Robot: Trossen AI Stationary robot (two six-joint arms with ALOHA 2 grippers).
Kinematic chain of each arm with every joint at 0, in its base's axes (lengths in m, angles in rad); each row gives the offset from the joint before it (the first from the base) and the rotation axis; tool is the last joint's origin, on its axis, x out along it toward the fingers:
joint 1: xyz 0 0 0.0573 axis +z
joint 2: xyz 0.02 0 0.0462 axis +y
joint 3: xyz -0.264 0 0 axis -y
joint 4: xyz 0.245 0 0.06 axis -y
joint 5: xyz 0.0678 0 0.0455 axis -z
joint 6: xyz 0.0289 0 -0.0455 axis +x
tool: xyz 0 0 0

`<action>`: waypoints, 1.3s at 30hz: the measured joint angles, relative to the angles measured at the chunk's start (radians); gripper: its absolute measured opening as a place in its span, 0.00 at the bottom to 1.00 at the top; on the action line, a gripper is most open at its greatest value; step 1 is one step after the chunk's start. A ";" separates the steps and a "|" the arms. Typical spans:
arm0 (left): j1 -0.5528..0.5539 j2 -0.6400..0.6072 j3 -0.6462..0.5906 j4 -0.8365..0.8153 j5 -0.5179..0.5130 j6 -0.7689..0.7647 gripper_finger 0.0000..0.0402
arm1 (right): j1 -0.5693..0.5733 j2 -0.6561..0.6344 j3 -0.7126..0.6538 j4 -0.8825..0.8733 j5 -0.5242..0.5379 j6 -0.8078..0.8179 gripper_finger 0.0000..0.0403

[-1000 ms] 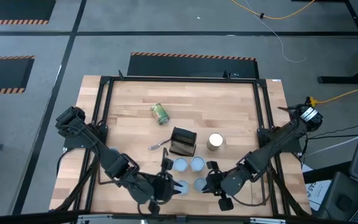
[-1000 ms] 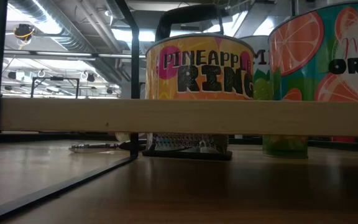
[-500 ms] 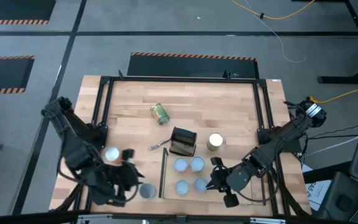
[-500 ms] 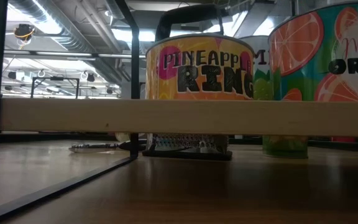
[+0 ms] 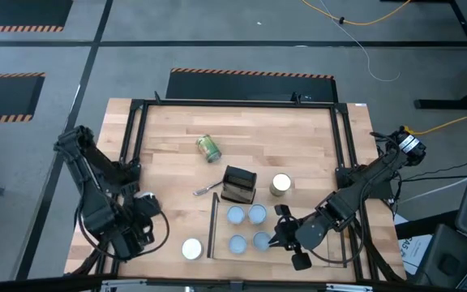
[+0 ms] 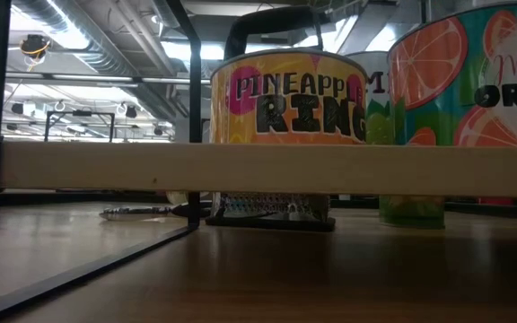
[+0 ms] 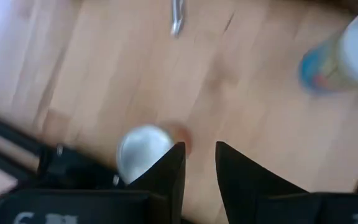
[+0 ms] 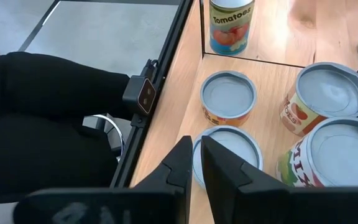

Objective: Pick and place cans onto a shelf
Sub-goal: Put the canned pineapple on the shelf

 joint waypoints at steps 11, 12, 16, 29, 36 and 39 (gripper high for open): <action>0.001 0.000 -0.249 0.107 0.209 -0.013 0.20 | 0.000 0.000 0.000 0.000 0.000 0.000 0.10; 0.001 -0.001 -0.260 0.116 0.215 -0.013 0.20 | 0.000 0.000 0.000 0.000 0.000 -0.003 0.10; 0.001 -0.001 -0.286 0.130 0.214 0.011 0.20 | 0.000 0.000 0.000 0.000 0.000 -0.009 0.10; 0.001 -0.001 -0.291 0.133 0.153 0.016 0.20 | 0.000 0.000 0.000 0.000 0.001 -0.021 0.10; 0.001 -0.001 -0.325 0.180 0.152 0.011 0.20 | 0.000 0.000 0.000 0.000 0.001 -0.023 0.10; 0.005 -0.001 -0.362 0.204 0.152 0.008 0.20 | 0.000 0.000 0.000 0.000 0.001 -0.023 0.10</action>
